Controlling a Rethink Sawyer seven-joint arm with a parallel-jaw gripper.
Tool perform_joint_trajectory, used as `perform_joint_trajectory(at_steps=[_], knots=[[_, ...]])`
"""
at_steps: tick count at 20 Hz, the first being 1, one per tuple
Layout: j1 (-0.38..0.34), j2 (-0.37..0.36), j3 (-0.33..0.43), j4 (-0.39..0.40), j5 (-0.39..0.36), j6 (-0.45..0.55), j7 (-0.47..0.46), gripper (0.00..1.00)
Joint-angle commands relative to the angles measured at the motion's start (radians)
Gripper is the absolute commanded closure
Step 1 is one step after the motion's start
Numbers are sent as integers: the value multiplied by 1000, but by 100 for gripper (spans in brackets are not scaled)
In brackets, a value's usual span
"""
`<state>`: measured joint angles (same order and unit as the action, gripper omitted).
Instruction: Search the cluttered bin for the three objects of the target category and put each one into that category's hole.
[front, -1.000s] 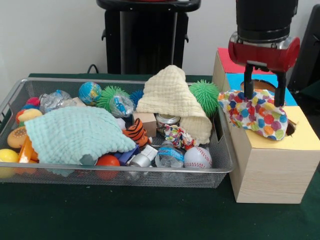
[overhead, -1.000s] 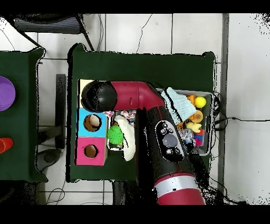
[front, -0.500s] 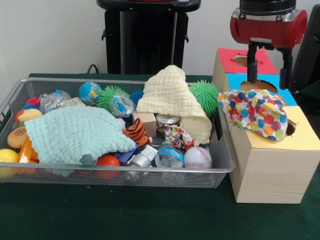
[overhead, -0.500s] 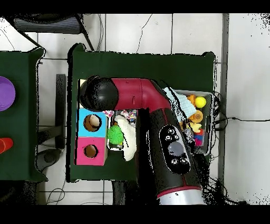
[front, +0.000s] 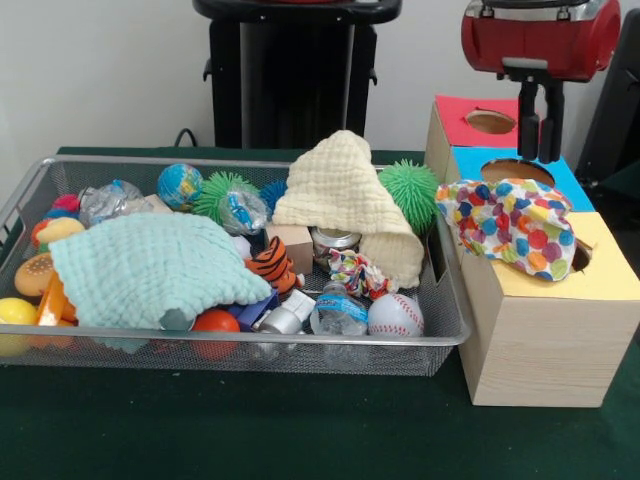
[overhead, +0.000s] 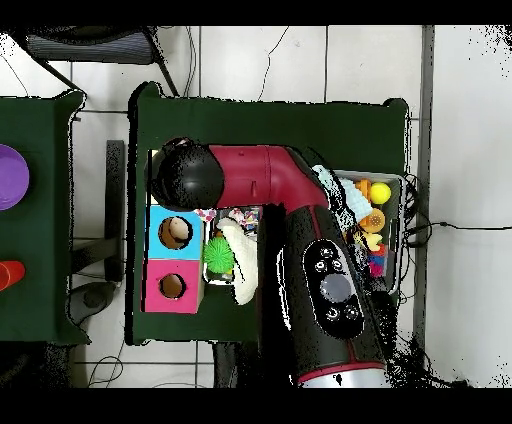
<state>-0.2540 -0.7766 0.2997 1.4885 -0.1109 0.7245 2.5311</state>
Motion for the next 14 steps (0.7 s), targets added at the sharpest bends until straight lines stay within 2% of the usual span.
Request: perform_joint_trajectory(at_steps=[1, 7, 14], knots=[[-6, 19, -13, 45, 17, 99, 19, 100], [7, 59, -33, 91, 9, 22, 55, 100], [14, 89, -49, 144, 7, -12, 74, 100]])
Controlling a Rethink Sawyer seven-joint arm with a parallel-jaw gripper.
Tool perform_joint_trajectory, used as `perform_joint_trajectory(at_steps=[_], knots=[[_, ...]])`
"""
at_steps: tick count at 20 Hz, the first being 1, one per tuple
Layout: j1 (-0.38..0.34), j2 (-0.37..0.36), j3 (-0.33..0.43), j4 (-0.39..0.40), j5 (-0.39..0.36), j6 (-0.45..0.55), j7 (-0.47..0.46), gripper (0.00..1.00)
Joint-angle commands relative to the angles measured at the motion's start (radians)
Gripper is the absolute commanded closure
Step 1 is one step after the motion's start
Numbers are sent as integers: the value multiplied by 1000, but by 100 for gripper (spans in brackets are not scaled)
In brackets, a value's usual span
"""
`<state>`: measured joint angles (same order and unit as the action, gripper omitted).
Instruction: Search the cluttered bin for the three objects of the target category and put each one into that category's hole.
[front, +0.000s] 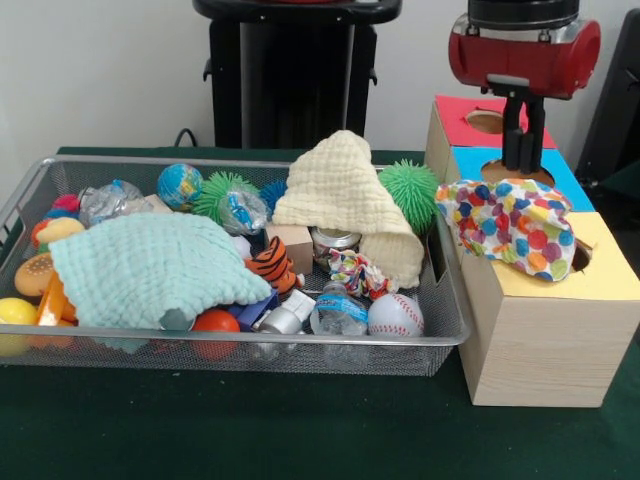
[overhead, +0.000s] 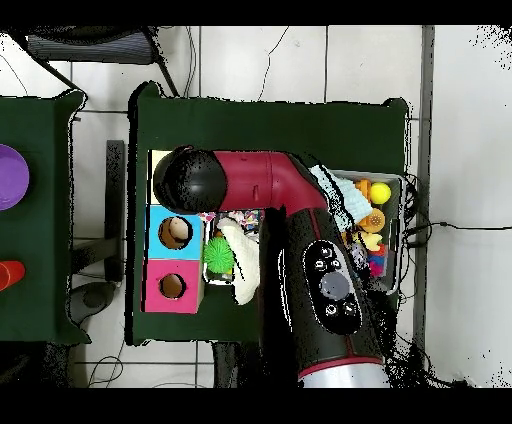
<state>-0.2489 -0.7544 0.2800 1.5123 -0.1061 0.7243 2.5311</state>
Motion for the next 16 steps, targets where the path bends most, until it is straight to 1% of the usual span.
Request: perform_joint_trajectory(at_steps=[1, 4, 5, 6, 12, 16], knots=[[10, 68, -30, 121, 4, -1, 73, 100], [9, 89, -19, 119, 19, 37, 61, 100], [16, 95, -20, 121, 21, 19, 71, 100], [17, 99, -17, 124, 29, 29, 73, 100], [43, 94, -23, 154, 52, -24, 110, 100], [53, 106, -27, 150, 65, -49, 124, 100]])
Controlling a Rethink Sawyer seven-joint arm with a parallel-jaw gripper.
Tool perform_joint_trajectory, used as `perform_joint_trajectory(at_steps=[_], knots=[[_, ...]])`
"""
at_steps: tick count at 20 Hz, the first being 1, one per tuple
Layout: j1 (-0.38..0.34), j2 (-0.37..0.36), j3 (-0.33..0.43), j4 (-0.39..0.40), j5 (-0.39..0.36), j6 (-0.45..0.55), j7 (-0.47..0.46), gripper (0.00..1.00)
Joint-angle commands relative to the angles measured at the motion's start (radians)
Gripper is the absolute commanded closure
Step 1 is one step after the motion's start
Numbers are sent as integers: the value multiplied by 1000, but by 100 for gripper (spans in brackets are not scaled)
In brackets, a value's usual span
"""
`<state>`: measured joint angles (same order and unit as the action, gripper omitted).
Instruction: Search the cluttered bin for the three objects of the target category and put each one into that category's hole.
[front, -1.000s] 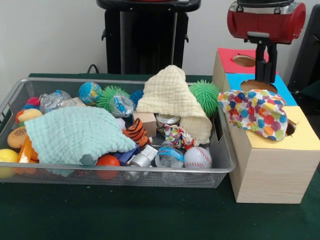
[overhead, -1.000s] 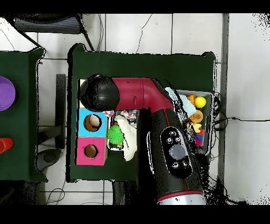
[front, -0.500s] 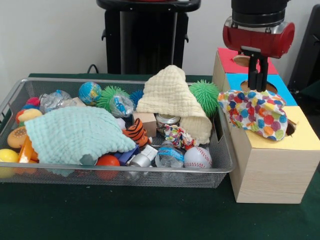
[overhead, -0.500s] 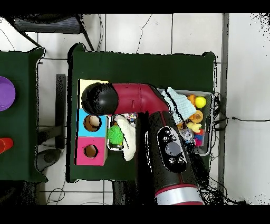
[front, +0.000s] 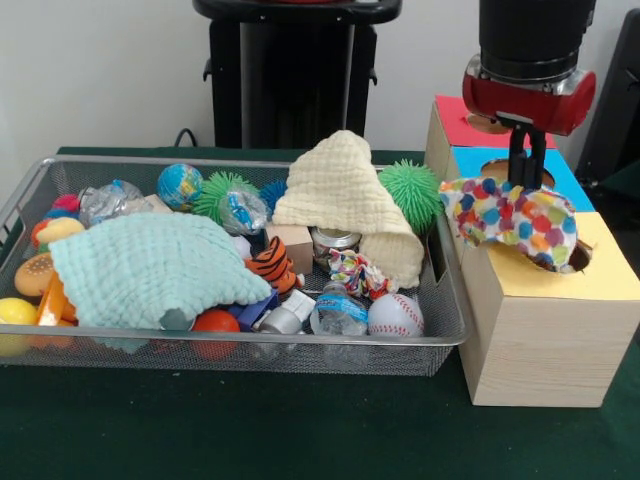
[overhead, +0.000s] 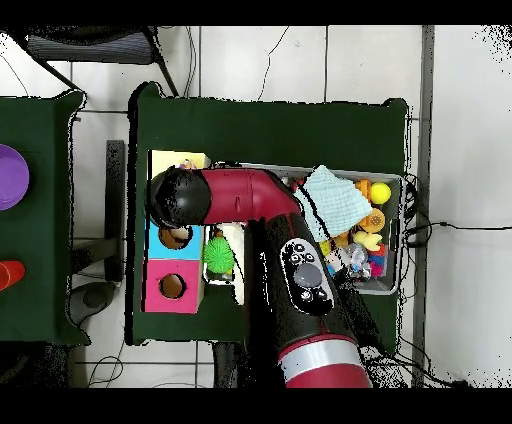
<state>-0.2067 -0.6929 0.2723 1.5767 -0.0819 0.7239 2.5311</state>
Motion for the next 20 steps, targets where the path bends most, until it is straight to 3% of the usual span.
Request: perform_joint_trajectory(at_steps=[1, 8, 12, 16, 20], knots=[[16, 49, -25, 77, 38, -57, 129, 100], [49, 53, -51, 58, 46, -77, 159, 100], [55, 77, -52, 22, 76, -182, 188, 100], [54, 58, -48, 24, 120, -200, 189, 100], [61, 54, -50, -45, 142, -184, 163, 100]])
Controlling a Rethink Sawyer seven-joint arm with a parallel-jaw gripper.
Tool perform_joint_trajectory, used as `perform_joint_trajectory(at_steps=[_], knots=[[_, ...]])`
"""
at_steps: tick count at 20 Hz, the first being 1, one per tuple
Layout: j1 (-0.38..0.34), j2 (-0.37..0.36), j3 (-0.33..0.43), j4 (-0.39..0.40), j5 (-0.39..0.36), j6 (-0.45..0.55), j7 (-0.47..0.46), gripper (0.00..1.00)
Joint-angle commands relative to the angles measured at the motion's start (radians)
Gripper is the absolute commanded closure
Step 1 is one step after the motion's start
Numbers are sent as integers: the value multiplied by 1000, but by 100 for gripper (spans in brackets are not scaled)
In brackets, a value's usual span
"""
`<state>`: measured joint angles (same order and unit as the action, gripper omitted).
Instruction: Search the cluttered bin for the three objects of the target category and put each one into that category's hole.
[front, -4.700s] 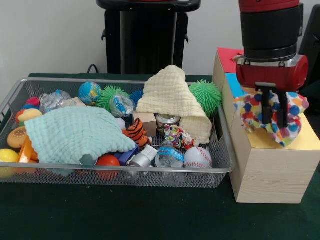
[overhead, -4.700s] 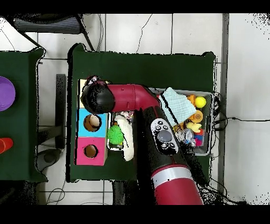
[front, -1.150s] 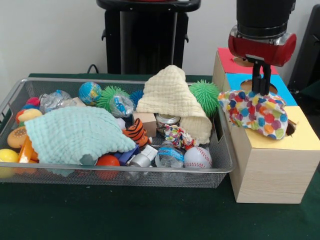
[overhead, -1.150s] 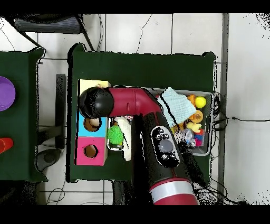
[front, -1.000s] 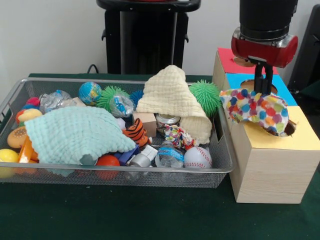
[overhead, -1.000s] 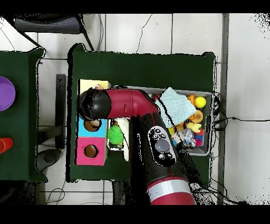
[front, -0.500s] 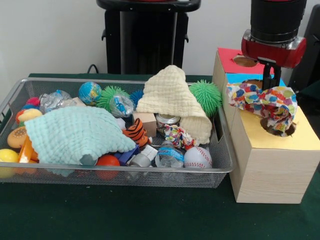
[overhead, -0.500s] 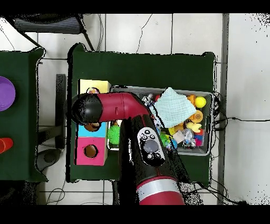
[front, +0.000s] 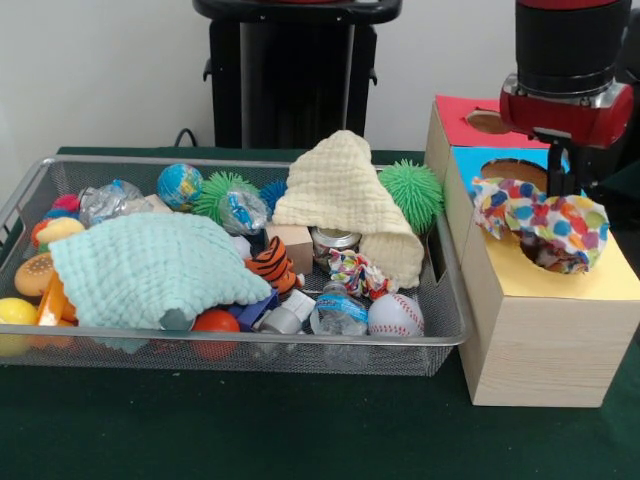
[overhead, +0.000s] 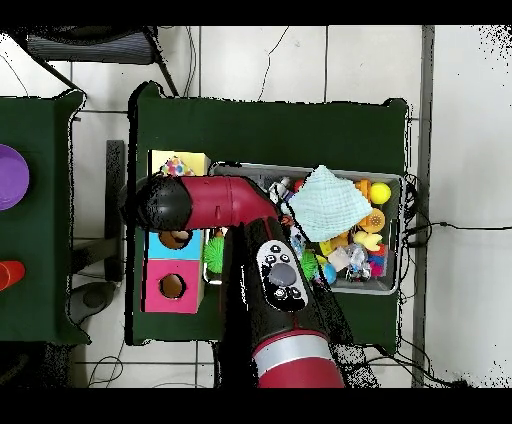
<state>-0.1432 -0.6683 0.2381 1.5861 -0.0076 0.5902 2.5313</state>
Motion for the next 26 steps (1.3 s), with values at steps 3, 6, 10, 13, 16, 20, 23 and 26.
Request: perform_joint_trajectory(at_steps=[3, 6, 10, 13, 16, 20, 23, 26], knots=[[-2, 36, -25, -85, 73, -31, 137, 100], [2, 46, -43, -95, 63, -37, 125, 100], [29, 80, -86, -149, 43, -8, 128, 100], [53, 94, -128, -174, 21, 8, 131, 100], [71, 118, -183, -211, -19, 50, 105, 100], [72, 142, -219, -203, -35, 70, 66, 100], [76, 148, -235, -181, -33, 82, 51, 100], [74, 156, -226, -147, -18, 94, 38, 100]])
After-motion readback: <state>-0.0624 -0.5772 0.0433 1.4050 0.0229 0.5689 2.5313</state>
